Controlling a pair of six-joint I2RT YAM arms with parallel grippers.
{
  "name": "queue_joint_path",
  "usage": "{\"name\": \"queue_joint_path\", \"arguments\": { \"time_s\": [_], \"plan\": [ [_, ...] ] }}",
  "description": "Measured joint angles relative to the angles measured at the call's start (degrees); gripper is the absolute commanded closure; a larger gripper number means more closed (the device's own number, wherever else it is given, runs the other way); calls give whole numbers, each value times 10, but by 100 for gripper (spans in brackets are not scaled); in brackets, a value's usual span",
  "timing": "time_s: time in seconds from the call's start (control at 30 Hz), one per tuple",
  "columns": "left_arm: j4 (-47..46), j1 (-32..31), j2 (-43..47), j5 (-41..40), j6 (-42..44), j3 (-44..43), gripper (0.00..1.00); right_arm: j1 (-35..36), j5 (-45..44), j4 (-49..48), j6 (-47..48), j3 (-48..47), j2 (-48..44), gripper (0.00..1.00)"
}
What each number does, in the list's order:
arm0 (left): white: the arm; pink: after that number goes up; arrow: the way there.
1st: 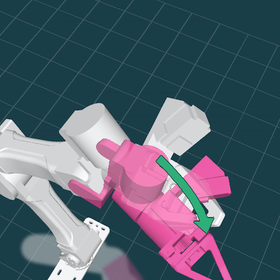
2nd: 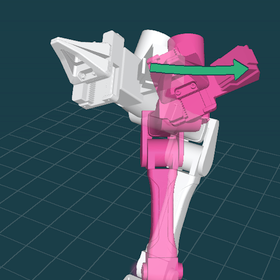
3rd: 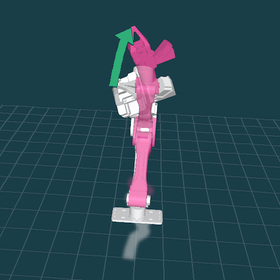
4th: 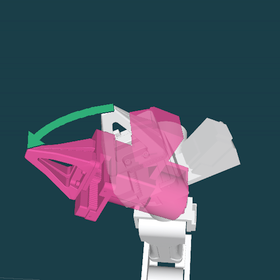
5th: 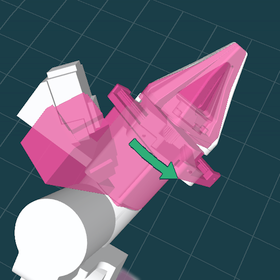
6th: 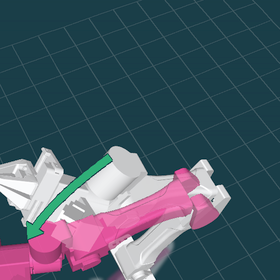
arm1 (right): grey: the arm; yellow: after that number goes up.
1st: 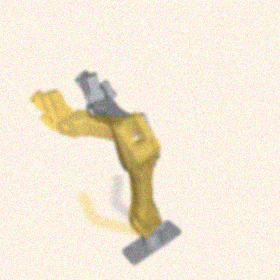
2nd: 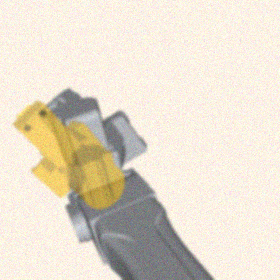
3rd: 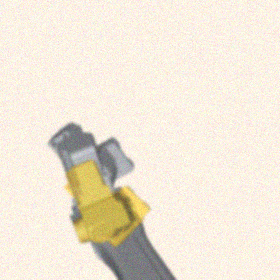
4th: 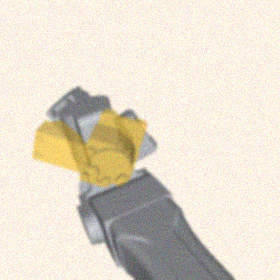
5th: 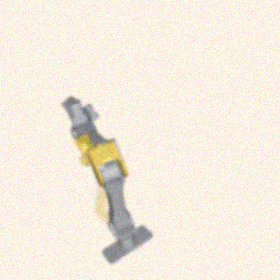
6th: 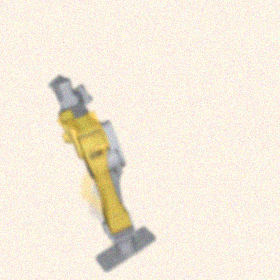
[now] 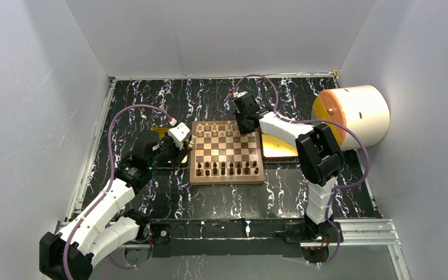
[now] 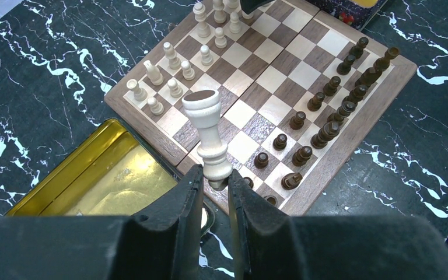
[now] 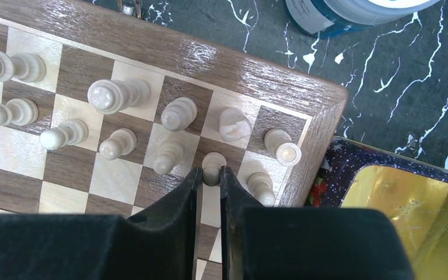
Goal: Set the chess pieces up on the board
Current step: Place the chess piece on the chessboard.
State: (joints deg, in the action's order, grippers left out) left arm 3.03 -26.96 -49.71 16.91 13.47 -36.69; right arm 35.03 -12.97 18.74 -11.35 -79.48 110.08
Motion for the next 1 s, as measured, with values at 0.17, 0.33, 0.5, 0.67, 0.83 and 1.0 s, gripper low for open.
{"name": "queue_joint_path", "arguments": {
  "time_s": [0.17, 0.33, 0.5, 0.67, 0.83, 1.0],
  "plan": [
    [0, 0, 0, 0, 0, 3, 100, 0, 0, 11, -5, -3, 0, 79],
    [0, 0, 0, 0, 0, 3, 100, 0, 0, 12, -9, -4, 0, 69],
    [0, 0, 0, 1, -1, 3, 100, 0, -1, 13, -9, -3, 0, 64],
    [0, 0, 0, 1, -2, 3, 100, 0, 0, 13, -11, -3, 0, 62],
    [1, 0, 0, 4, -14, 3, 100, 0, 3, 21, -12, -7, -2, 57],
    [25, 0, -5, 13, -50, -8, 100, 0, 16, 46, -11, -15, -30, 52]
  ]
}}
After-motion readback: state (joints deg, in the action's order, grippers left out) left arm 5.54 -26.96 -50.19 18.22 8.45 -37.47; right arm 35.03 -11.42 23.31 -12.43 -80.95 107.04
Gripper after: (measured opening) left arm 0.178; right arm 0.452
